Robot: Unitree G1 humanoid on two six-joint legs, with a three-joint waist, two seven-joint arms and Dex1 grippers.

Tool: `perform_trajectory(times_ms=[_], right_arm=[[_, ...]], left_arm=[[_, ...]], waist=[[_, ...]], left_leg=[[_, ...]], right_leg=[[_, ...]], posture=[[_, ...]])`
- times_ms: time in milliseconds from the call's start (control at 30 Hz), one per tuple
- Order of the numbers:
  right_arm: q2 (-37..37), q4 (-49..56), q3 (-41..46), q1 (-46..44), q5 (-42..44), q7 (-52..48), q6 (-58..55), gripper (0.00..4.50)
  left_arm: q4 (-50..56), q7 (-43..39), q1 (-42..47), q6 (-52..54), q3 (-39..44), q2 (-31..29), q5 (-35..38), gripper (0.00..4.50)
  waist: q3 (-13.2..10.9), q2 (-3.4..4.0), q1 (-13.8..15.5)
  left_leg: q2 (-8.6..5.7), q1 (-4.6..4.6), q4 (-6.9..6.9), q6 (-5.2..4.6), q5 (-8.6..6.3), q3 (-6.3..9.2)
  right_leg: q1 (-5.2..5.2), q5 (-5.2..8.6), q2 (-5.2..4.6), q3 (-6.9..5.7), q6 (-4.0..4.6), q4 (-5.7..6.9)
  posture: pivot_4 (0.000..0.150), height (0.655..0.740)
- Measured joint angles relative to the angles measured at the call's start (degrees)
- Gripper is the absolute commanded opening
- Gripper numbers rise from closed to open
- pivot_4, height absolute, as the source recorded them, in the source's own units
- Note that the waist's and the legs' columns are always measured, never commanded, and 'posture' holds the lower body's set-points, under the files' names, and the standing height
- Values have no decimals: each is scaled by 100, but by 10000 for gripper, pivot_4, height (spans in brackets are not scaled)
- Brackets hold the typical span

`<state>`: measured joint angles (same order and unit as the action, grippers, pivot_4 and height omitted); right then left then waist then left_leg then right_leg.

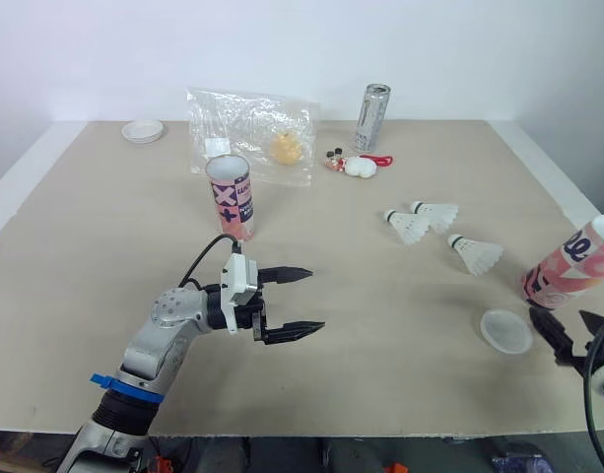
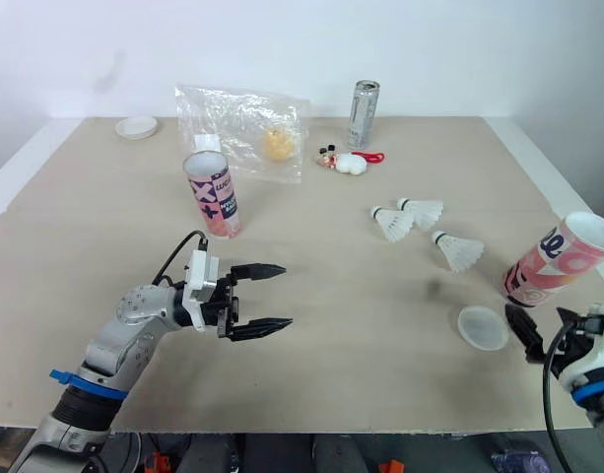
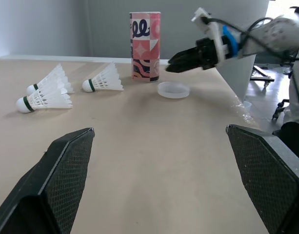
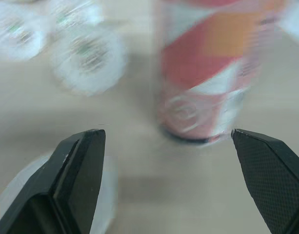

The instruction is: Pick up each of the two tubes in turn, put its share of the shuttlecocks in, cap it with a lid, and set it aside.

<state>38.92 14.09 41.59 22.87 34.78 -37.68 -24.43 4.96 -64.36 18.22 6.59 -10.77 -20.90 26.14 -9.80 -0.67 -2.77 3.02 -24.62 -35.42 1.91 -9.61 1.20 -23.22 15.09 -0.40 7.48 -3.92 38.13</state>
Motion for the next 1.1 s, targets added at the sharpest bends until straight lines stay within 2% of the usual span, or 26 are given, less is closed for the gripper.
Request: perform_trajectory(times_ms=[200, 433, 567, 833, 1100], right_arm=[[203, 440, -179, -33, 134, -1092, 424, 44132], [242, 682, -1641, -1204, 29, -1598, 688, 44132], [260, 536, -2733, -2161, -193, -2122, 844, 44132], [-257, -681, -4190, -3911, -436, -3128, 1170, 44132], [-1007, -2180, -4816, -5322, -1045, -3294, 1515, 44132]], left_arm=[[-165, 170, 33, -87, 29, 98, -111, 45000], [-220, 640, -2, -286, 130, 178, -365, 45000], [-203, 1356, -116, -123, 290, 165, -677, 45000], [75, 2899, -562, 263, 677, 271, -1235, 45000], [252, 4372, -861, 729, 1193, 553, -1670, 45000]], waist=[[-4, -10, -24], [-10, -19, -5], [-12, -21, -12], [-22, -41, 7], [-27, -48, 12]], left_leg=[[0, 4, -8, 0, 0, 0], [-4, -2, -6, 0, 2, 13], [-7, -6, -6, 3, 0, 12], [-7, -8, -6, 3, 0, 27], [-6, -9, -6, 9, 4, 39]], right_leg=[[2, -7, 1, 0, 5, 0], [1, -6, 6, -1, 4, 0], [-1, -3, 5, 4, -5, -3], [2, -19, 7, -5, -30, -3], [3, -27, 13, -18, -25, -1]], posture=[[1500, 7400], [1500, 7400], [1500, 7400], [1500, 7400], [1500, 7400]])
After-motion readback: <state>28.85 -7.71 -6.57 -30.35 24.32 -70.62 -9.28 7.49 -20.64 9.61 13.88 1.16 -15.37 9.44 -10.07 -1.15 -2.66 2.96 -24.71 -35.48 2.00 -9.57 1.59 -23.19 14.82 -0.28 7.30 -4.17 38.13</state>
